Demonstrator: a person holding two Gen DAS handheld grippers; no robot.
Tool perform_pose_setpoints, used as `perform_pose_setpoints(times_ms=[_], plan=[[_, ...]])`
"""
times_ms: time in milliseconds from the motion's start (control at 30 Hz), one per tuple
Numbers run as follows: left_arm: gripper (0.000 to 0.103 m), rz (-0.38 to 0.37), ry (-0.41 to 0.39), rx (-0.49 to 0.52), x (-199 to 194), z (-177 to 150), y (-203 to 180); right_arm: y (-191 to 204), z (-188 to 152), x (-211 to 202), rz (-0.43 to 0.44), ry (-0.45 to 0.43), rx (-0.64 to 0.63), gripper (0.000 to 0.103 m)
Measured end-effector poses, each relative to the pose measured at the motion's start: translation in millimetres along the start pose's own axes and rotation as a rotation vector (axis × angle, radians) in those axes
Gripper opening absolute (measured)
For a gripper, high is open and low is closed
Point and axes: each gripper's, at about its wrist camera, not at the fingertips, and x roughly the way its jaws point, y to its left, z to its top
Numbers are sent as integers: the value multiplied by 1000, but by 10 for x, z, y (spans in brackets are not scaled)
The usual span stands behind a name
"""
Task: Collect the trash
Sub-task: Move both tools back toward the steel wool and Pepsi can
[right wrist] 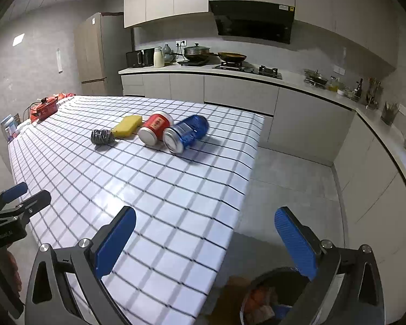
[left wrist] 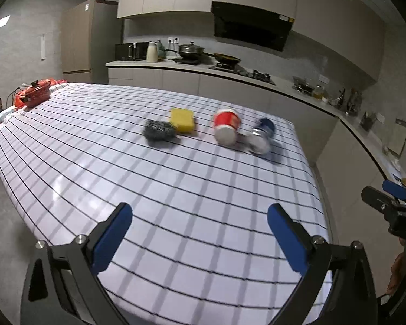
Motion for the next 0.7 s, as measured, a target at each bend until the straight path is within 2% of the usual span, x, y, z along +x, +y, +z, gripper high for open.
perform_pose_setpoints(times_ms=[333, 700], plan=[[100, -11, 31, -7, 559, 303, 498, 363, 420, 584, -8, 8, 39, 103], [100, -24, 82, 13, 1313, 635, 661, 452, 778, 1373, -34, 57, 98, 103]])
